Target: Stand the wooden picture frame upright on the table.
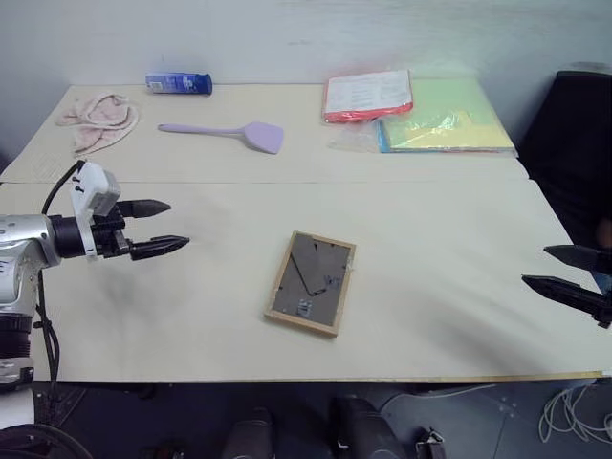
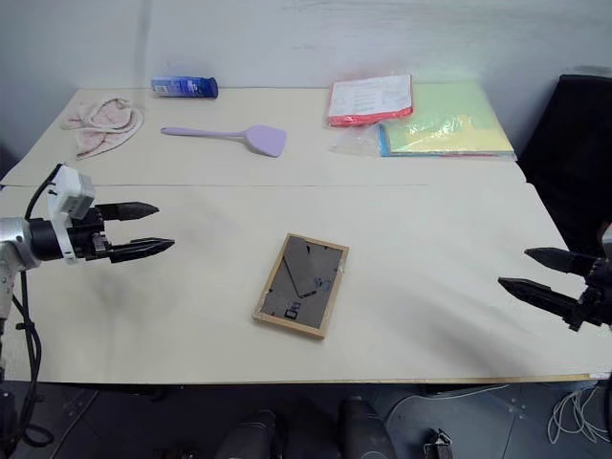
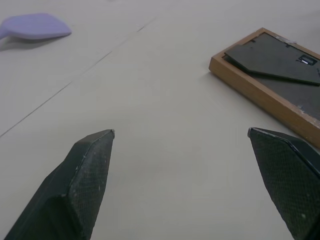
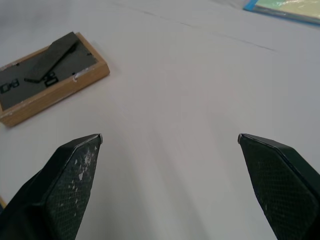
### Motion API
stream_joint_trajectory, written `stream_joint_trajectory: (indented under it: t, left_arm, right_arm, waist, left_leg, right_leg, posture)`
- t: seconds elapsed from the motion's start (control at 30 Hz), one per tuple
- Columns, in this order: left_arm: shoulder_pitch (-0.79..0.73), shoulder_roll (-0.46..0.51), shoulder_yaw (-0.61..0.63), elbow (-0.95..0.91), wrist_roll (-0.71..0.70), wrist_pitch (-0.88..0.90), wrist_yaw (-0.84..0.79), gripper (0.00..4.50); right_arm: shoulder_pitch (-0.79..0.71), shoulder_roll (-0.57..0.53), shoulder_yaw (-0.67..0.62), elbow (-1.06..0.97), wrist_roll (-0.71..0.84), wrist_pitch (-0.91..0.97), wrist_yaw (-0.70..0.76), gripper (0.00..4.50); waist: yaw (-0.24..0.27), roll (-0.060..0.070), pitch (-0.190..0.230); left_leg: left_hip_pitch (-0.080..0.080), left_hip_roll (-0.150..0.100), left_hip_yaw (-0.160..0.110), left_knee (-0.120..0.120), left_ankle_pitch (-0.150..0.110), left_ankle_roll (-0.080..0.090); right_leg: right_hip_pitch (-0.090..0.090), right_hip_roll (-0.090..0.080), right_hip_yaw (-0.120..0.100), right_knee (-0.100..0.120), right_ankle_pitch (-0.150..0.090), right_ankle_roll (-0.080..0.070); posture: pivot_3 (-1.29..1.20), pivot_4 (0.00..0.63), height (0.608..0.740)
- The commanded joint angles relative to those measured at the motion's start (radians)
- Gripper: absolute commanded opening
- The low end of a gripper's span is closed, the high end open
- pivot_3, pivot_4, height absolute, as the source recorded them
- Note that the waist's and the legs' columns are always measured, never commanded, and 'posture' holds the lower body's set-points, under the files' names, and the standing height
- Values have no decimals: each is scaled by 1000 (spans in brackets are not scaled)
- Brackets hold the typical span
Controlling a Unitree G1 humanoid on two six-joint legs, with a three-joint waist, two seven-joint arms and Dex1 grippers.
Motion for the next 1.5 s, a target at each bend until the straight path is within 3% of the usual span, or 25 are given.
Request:
stream_joint_trajectory:
  t: [0.03, 0.6, 0.8, 0.93, 1.17, 1.27, 1.33, 1.5]
  left_arm:
    - [30, -3, 19, -63, -2, -19, 5, 4500]
    - [-9, -13, -8, -60, 1, 15, 7, 4500]
    - [-27, -24, -115, -88, 31, -15, -83, 4500]
    - [-73, -66, -265, -62, 132, -135, -167, 3623]
    - [-150, -205, -422, 5, 262, -296, -191, 1333]
    - [-163, -243, -441, 39, 299, -343, -176, 373]
    - [-171, -262, -442, 47, 302, -343, -178, 33]
    - [-160, -287, -435, -13, 256, -250, -217, 33]
  right_arm:
    - [15, 10, -28, -93, 35, 34, -22, 4466]
    - [30, 12, -6, -164, 1, 37, -78, 4466]
    - [-3, -11, 87, -214, -27, 28, -74, 4466]
    - [-91, -33, 302, -239, -132, -29, -77, 3549]
    - [-372, 71, 674, -165, -313, -90, -108, 1046]
    - [-460, 126, 774, -89, -402, -129, -121, 21]
    - [-511, 159, 827, -32, -457, -157, -128, 0]
    - [-616, 248, 933, 87, -577, -235, -143, 0]
  waist:
    - [0, 0, 0]
    - [1, 0, 0]
    - [1, 0, 0]
    - [-1, 0, 0]
    - [0, 0, 0]
    - [1, 0, 0]
    - [1, 0, 0]
    - [-1, 0, 0]
  left_leg:
    - [0, 0, 0, 0, 0, 0]
    - [-1, 0, 0, 1, 0, 0]
    - [-1, 0, 0, 2, 0, 0]
    - [-1, 0, 0, 2, 0, 0]
    - [-7, 0, 0, 7, 1, -1]
    - [-10, -1, 1, 9, 3, -3]
    - [-10, -1, 1, 10, 3, -3]
    - [-11, 0, 1, 13, 3, -3]
  right_leg:
    - [-1, 0, 0, 0, 0, 0]
    - [-1, 0, 0, 1, 0, 0]
    - [-1, 0, 0, 1, 0, 0]
    - [-1, 0, 0, 2, 0, 0]
    - [-6, 2, 0, 5, 0, 0]
    - [-8, 2, 0, 5, 0, 1]
    - [-8, 2, 0, 6, 0, 1]
    - [-9, 2, 1, 9, 0, 1]
  posture:
    - [0, 150, 740]
    - [0, 150, 740]
    - [0, 150, 740]
    - [0, 150, 740]
    - [0, 150, 740]
    - [0, 150, 740]
    - [0, 150, 740]
    - [0, 150, 740]
